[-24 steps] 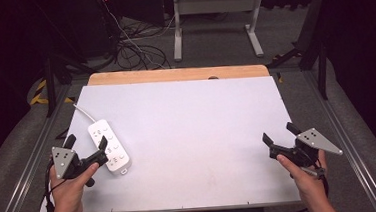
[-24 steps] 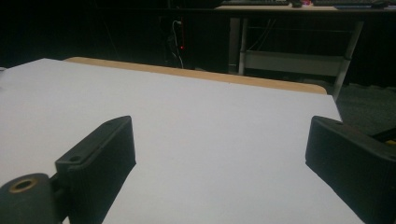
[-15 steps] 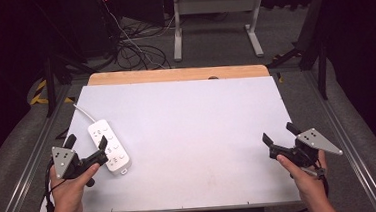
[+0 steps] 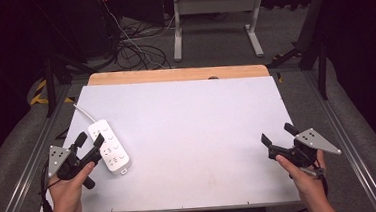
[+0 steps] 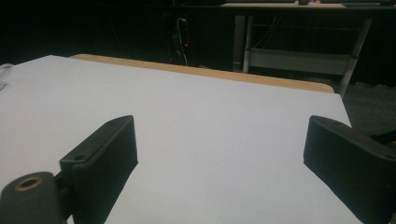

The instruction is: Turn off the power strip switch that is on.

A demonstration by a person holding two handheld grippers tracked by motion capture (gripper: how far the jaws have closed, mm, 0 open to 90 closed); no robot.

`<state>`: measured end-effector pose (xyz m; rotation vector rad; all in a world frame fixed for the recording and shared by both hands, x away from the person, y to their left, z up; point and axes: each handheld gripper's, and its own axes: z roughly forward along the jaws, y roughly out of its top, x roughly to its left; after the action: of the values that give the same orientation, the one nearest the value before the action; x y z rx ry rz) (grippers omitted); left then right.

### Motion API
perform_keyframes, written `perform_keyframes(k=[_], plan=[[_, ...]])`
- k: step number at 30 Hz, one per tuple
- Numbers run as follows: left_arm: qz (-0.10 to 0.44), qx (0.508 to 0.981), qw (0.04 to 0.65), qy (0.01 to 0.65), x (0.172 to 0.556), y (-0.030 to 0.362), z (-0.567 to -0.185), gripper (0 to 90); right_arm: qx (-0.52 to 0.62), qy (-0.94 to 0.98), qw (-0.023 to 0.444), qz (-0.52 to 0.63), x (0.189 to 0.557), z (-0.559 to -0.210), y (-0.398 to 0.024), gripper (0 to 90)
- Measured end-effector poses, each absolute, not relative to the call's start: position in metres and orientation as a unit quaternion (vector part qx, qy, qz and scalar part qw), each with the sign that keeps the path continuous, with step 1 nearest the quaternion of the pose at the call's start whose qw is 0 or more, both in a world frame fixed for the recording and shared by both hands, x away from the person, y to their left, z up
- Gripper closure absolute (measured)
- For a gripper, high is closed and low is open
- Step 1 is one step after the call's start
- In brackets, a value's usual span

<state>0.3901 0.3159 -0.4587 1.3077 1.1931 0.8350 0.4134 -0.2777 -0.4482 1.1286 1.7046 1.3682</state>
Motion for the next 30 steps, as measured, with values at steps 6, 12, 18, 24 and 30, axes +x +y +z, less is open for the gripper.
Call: perform_keyframes(k=[6, 12, 18, 24, 30], plan=[[0.326, 0.573, 0.568, 0.493, 0.389, 0.318, -0.454, 62.9, 0.433, 0.653, 0.328, 0.527, 0.412, -0.448, -0.278, 12.5], [0.327, 0.575, 0.555, 0.504, 0.387, 0.324, -0.450, 82.8, 0.433, 0.653, 0.328, 0.528, 0.411, -0.448, -0.278, 13.0], [0.343, 0.587, 0.527, 0.510, 0.392, 0.331, -0.444, 89.9, 0.434, 0.654, 0.326, 0.527, 0.410, -0.448, -0.279, 12.9], [0.347, 0.603, 0.501, 0.515, 0.403, 0.332, -0.443, 90.0, 0.432, 0.657, 0.325, 0.526, 0.409, -0.448, -0.278, 12.9], [0.350, 0.605, 0.490, 0.521, 0.411, 0.331, -0.438, 90.0, 0.434, 0.658, 0.322, 0.524, 0.409, -0.449, -0.278, 13.3]])
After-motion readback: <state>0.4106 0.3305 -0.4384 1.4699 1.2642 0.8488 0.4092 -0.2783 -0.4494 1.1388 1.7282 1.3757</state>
